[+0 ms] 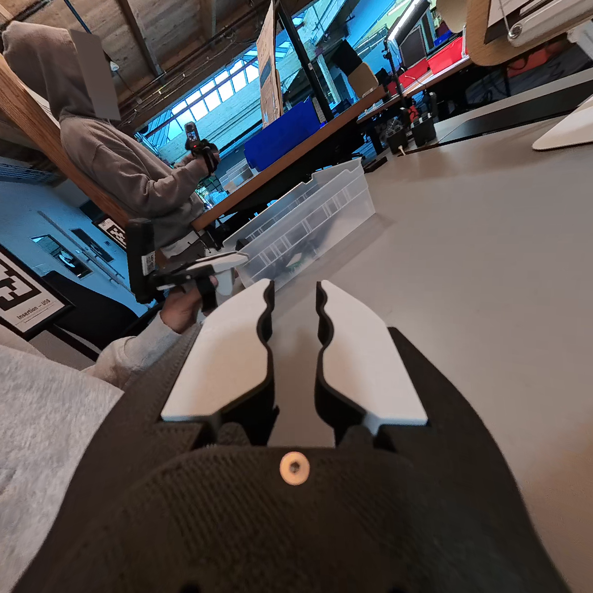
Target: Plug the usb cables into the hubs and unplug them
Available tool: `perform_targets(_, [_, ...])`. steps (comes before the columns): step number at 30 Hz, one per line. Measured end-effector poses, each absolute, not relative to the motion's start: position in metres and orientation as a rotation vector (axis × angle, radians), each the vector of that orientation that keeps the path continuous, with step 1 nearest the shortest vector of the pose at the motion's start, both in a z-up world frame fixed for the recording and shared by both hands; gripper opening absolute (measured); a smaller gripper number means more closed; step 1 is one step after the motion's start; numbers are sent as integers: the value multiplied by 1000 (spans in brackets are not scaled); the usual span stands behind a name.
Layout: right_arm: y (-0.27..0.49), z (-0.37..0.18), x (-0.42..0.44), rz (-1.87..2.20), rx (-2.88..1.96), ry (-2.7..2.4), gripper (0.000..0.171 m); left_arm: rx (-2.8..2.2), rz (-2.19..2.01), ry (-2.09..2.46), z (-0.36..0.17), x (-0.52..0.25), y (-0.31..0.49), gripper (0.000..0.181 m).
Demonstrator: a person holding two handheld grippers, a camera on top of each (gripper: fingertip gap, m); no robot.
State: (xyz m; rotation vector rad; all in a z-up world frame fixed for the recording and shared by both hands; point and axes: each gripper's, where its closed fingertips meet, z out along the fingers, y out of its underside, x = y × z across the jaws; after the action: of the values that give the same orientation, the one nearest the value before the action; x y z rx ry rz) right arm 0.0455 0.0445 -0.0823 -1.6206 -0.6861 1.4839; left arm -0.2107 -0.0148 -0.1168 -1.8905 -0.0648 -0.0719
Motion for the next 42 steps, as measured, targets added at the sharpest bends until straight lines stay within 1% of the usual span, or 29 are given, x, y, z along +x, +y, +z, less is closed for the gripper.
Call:
perform_targets(1, [46, -83, 46, 1482, -1622, -681, 25, -1855, -132, -71, -109, -208, -16, 23])
perform_targets(3, [49, -83, 49, 1473, -1627, -667, 25, -1754, -176, -113, -83, -214, -18, 29])
perform_targets(6, [52, -83, 53, 1474, -1628, -641, 25, -1697, -76, -86, -41, -241, -15, 37])
perform_targets(9, [52, -83, 55, 1493, -1635, -625, 25, -1871, 83, -20, -25, -282, 11, 56])
perform_targets(12, [50, -82, 57, 1499, -1633, -619, 25, -2192, 57, 21, -47, -317, 54, 70])
perform_targets(15, [48, -80, 60, 1489, -1625, -622, 26, -2589, -134, -88, -101, -340, 85, 80])
perform_targets(16, [47, -79, 61, 1485, -1622, -622, 25, -2685, -237, -147, -118, -340, 94, 87])
perform_targets(17, [46, -78, 62, 1480, -1617, -621, 25, -2734, -280, -205, -132, -345, 105, 90])
perform_targets(20, [45, -76, 68, 1457, -1609, -621, 25, -2826, -144, -332, -166, -373, 130, 78])
perform_targets(23, [46, -77, 77, 1444, -1613, -598, 25, -2931, -90, -423, -190, -386, 136, 78])
perform_targets(26, [49, -79, 88, 1459, -1630, -537, 26, -2958, -52, -449, -192, -391, 140, 76])
perform_targets(28, [51, -81, 98, 1473, -1644, -480, 26, -2972, 8, -452, -194, -395, 139, 69])
perform_targets(29, [52, -81, 102, 1477, -1649, -452, 26, -2979, 34, -438, -194, -396, 139, 68])
perform_targets(37, [53, -80, 125, 1453, -1650, -367, 27, -2926, 22, -295, -188, -386, 140, 64])
perform_targets(39, [52, -81, 125, 1451, -1653, -369, 27, -2863, -1, -254, -176, -380, 143, 61])
perform_targets(42, [51, -82, 123, 1446, -1660, -382, 27, -2734, -15, -158, -139, -369, 151, 59])
